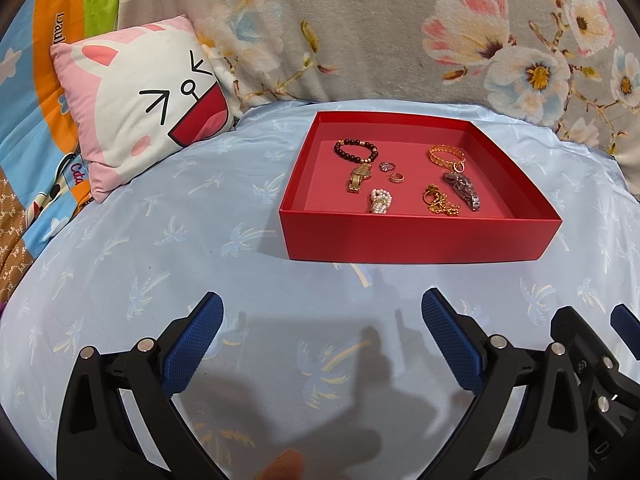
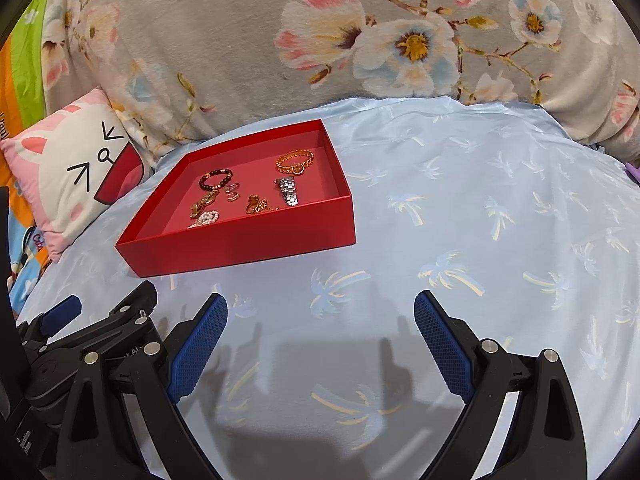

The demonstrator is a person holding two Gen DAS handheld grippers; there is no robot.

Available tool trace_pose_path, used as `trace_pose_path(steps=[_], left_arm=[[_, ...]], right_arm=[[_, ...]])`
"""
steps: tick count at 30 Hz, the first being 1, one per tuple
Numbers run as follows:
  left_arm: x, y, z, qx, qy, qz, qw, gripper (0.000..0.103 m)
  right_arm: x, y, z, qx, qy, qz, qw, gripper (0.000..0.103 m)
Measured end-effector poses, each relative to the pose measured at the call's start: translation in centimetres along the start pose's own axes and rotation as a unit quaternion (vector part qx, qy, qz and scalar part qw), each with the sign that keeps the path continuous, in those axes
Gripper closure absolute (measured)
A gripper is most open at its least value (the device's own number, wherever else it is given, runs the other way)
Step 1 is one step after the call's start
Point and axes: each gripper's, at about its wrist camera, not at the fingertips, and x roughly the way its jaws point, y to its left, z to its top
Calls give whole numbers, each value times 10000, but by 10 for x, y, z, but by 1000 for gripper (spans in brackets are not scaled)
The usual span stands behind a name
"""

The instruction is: Organize jewelry

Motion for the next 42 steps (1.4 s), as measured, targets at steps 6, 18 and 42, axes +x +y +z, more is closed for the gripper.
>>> trace_pose_path(steps=[6, 18, 42], left_arm=[[0, 1, 0, -5, 8, -20, 10000, 6], [4, -3, -1, 31, 73, -33, 10000, 6], [3, -3, -2, 59, 57, -1, 10000, 6]], right_arm=[[0, 0, 0, -2, -1, 2, 10000, 10], [0, -1, 1, -2, 4, 2, 10000, 10], [0, -1, 1, -3, -1, 6, 10000, 10]])
